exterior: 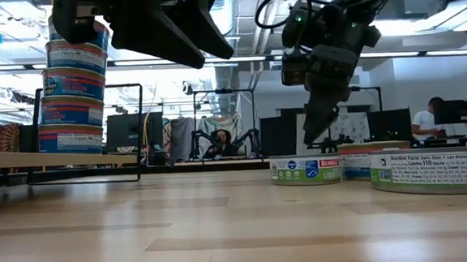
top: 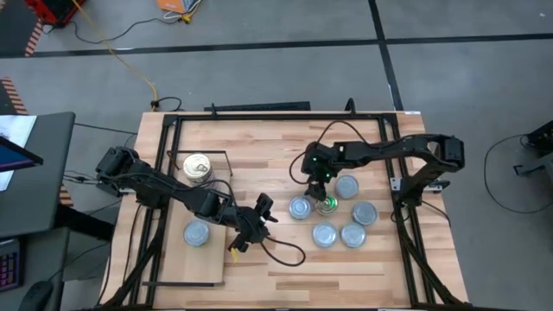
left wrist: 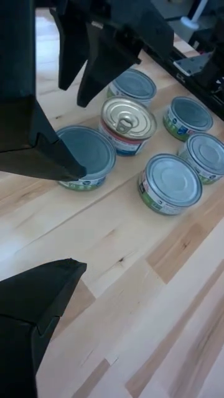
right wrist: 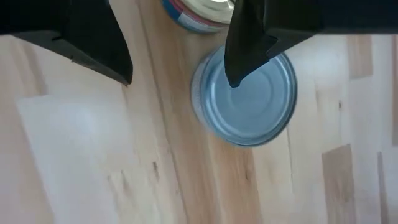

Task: Stack canned seafood by type on shelf
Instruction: Stack the green and white tuna can on the green and white tuna can on the shelf

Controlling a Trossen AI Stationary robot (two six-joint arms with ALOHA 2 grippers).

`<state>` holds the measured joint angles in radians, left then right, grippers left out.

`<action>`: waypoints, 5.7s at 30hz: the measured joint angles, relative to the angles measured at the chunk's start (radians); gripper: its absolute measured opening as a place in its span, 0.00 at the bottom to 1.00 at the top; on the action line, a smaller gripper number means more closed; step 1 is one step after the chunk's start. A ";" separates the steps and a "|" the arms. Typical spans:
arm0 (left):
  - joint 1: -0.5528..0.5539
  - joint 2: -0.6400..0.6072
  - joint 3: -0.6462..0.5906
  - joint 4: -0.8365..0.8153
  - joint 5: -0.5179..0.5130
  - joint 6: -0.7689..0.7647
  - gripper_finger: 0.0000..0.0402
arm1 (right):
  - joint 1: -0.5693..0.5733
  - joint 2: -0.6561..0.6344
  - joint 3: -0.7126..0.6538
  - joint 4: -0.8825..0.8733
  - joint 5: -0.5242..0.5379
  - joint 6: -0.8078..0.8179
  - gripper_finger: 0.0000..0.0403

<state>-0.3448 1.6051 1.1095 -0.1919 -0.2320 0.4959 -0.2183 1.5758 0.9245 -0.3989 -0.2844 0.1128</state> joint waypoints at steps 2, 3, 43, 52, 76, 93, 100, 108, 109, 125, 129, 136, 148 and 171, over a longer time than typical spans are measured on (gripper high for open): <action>0.000 0.000 0.000 0.003 -0.002 0.001 0.51 | 0.009 0.003 0.000 -0.001 0.005 0.000 0.68; 0.000 0.000 0.000 0.006 -0.003 0.001 0.51 | 0.014 0.013 0.000 0.005 0.009 0.000 0.68; 0.000 0.000 0.000 -0.009 -0.017 -0.005 0.51 | 0.035 0.081 -0.015 0.016 0.031 -0.009 0.68; 0.000 0.000 0.000 -0.015 -0.018 -0.007 0.51 | 0.018 0.105 -0.015 -0.001 0.075 -0.017 0.68; 0.007 0.000 0.000 -0.041 -0.019 -0.004 0.51 | 0.098 0.027 -0.016 0.009 0.133 -0.056 0.68; 0.008 0.000 0.000 -0.052 -0.019 -0.005 0.51 | 0.111 0.081 -0.012 -0.030 0.213 -0.031 0.68; 0.008 -0.001 0.000 -0.054 -0.019 0.015 0.51 | 0.084 0.149 -0.011 -0.041 0.245 -0.035 0.68; 0.025 -0.001 0.000 -0.073 -0.019 0.006 0.51 | 0.047 0.074 -0.018 -0.043 0.269 -0.043 0.68; 0.026 -0.001 0.000 -0.075 -0.019 0.005 0.51 | 0.053 0.050 -0.016 -0.030 0.270 -0.054 0.68; 0.025 -0.001 0.000 -0.075 -0.018 -0.007 0.51 | 0.235 0.043 -0.013 0.022 0.245 -0.036 0.68; 0.025 -0.001 0.000 -0.075 -0.018 -0.010 0.51 | 0.243 0.044 -0.014 0.014 0.251 -0.028 0.68; 0.025 -0.001 0.000 -0.082 -0.018 -0.014 0.51 | 0.245 0.048 -0.013 -0.033 0.257 -0.022 0.68; 0.028 -0.001 0.000 -0.081 -0.018 0.004 0.51 | 0.215 0.050 -0.148 0.031 0.304 0.003 0.68; 0.077 -0.001 0.000 0.057 0.049 -0.191 0.51 | 0.252 -0.185 -0.121 -0.034 0.340 0.055 0.68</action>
<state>-0.2676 1.6043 1.1097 -0.1347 -0.1829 0.3052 0.0336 1.3905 0.8032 -0.4326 0.0561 0.1681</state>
